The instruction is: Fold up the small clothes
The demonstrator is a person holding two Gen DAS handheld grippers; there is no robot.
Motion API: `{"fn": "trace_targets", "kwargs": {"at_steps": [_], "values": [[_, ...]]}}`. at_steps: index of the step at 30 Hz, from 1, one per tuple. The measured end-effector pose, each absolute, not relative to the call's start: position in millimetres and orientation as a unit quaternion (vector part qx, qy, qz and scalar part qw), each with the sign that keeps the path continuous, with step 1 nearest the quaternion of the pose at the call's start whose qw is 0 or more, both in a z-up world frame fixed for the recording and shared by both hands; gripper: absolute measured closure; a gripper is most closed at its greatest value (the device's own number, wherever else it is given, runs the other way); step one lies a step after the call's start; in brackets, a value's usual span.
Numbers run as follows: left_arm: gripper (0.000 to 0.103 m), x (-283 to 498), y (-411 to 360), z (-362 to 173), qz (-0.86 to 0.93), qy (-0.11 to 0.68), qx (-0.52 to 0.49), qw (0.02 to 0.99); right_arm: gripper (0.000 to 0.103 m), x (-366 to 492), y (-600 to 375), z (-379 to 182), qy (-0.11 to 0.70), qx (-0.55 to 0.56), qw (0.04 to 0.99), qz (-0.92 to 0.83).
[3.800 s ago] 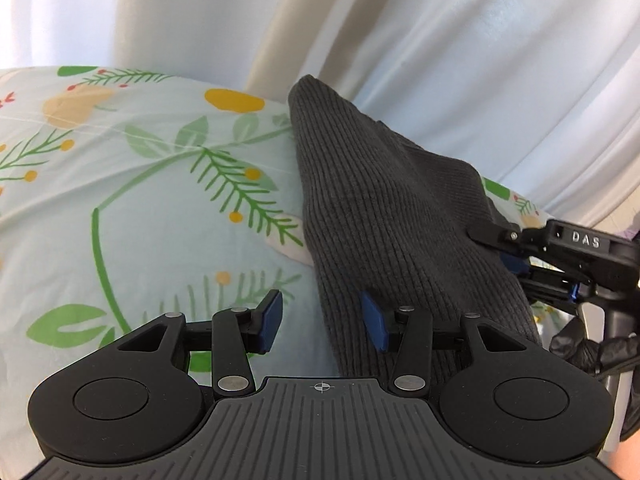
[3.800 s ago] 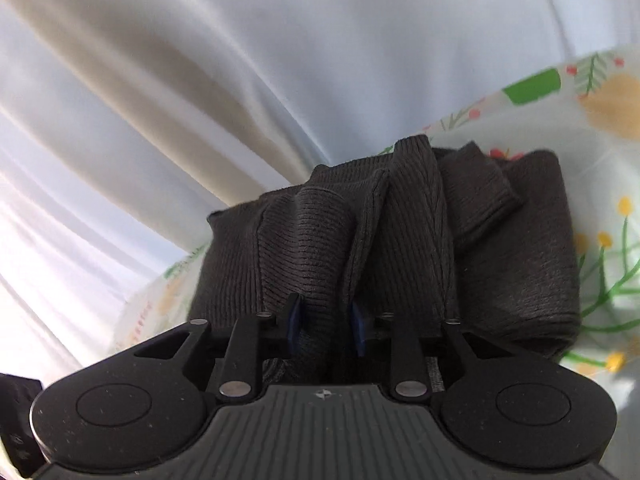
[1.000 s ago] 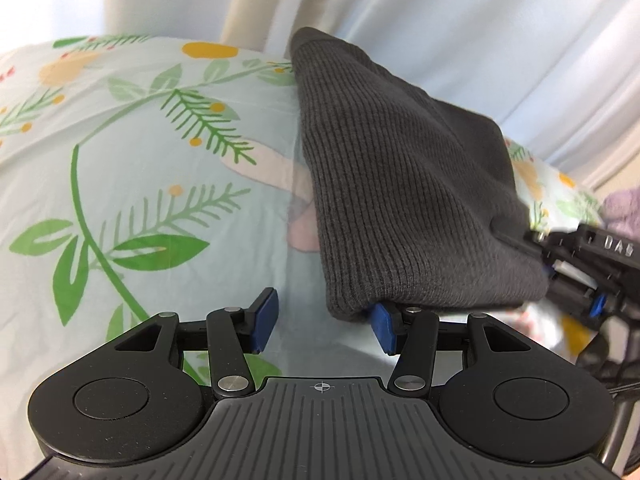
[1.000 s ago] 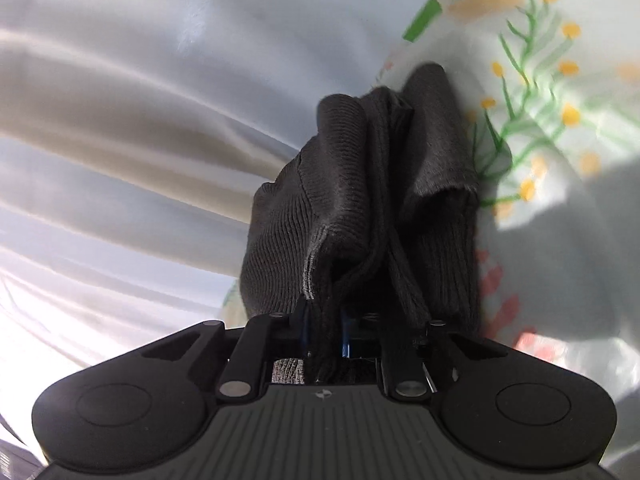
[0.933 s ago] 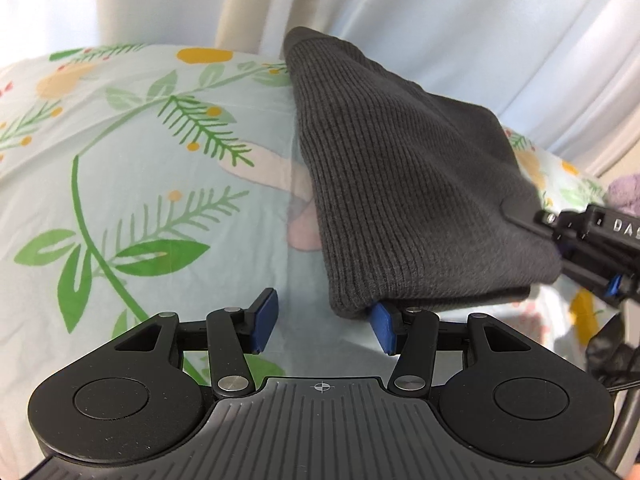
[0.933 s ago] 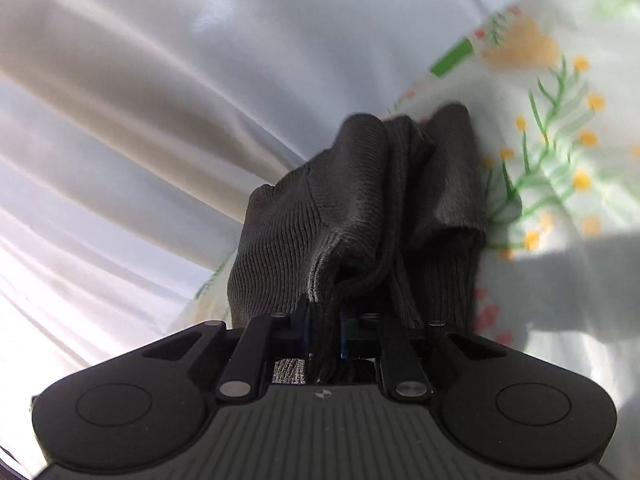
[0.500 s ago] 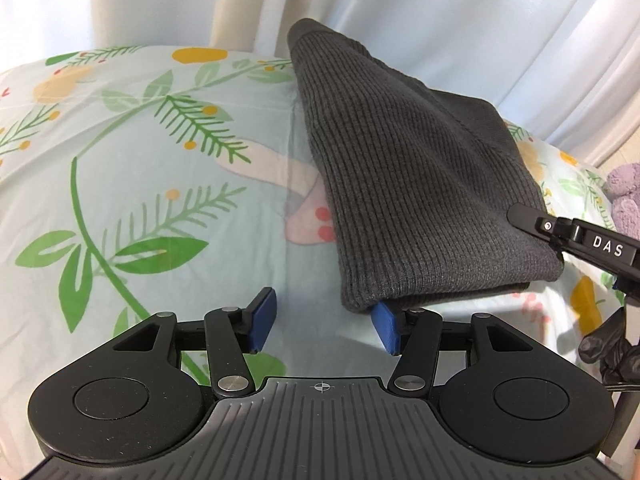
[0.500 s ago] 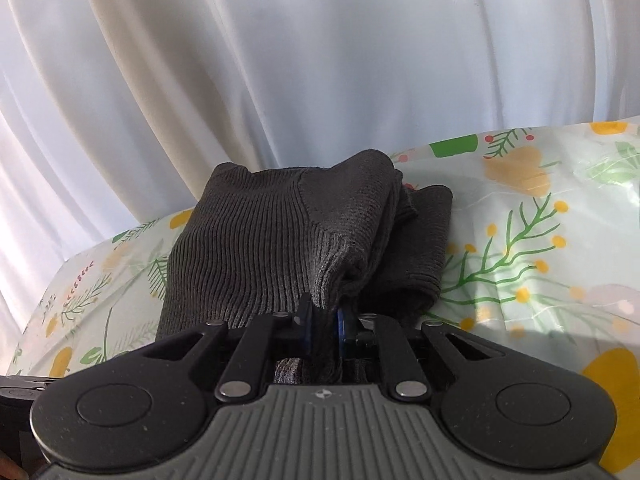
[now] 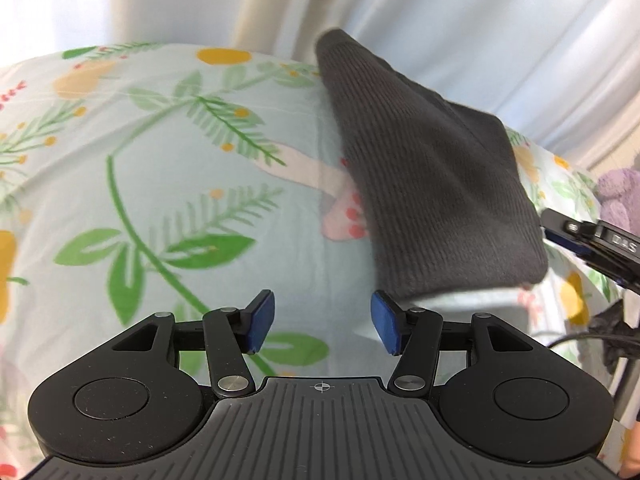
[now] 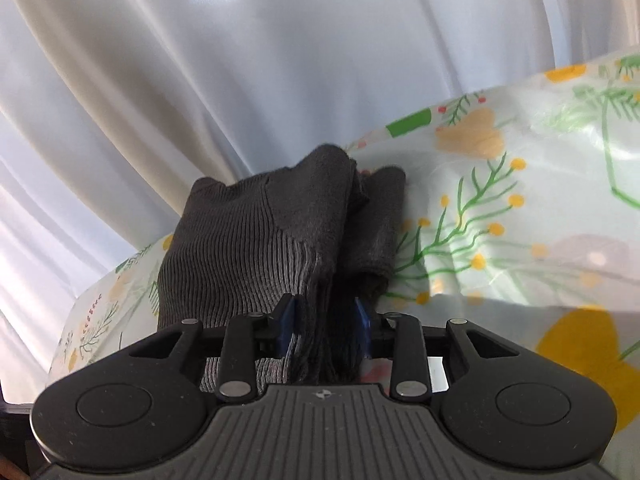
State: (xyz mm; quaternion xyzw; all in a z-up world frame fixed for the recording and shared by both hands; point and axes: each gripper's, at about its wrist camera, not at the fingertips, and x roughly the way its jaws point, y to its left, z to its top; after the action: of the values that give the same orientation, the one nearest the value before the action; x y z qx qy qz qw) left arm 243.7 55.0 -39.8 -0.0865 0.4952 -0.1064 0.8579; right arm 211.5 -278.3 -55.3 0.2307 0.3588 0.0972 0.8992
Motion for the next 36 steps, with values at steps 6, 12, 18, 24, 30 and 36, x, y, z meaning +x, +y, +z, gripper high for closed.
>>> {"fn": "trace_targets", "kwargs": {"at_steps": [6,12,18,24,30,36], "values": [[0.044,277.2,55.0,-25.6,-0.072,0.458,-0.104,0.880,0.060,253.7,-269.0,-43.5,0.341,0.208,0.912,0.093],[0.044,303.7,39.8,-16.1,-0.083,0.429,-0.117,0.892,0.091,305.9,-256.1,-59.1,0.352,0.223,0.905,0.086],[0.044,328.6,18.4,-26.5,-0.081,0.417,-0.119,0.897,0.095,288.4,-246.4,-51.5,0.304,0.175,0.936,0.021],[0.031,338.4,24.3,-38.6,-0.094,0.420,-0.142,0.891,0.092,287.0,-245.6,-73.0,0.321,0.144,0.936,0.004],[0.035,347.2,55.9,-37.7,-0.149,0.426,-0.217,0.866,0.064,276.3,-282.5,-57.6,0.327,0.212,0.920,0.044],[0.035,372.1,64.4,-69.7,-0.206,0.442,-0.312,0.815,0.049,298.6,-327.3,-90.0,0.394,0.376,0.831,0.115]]}}
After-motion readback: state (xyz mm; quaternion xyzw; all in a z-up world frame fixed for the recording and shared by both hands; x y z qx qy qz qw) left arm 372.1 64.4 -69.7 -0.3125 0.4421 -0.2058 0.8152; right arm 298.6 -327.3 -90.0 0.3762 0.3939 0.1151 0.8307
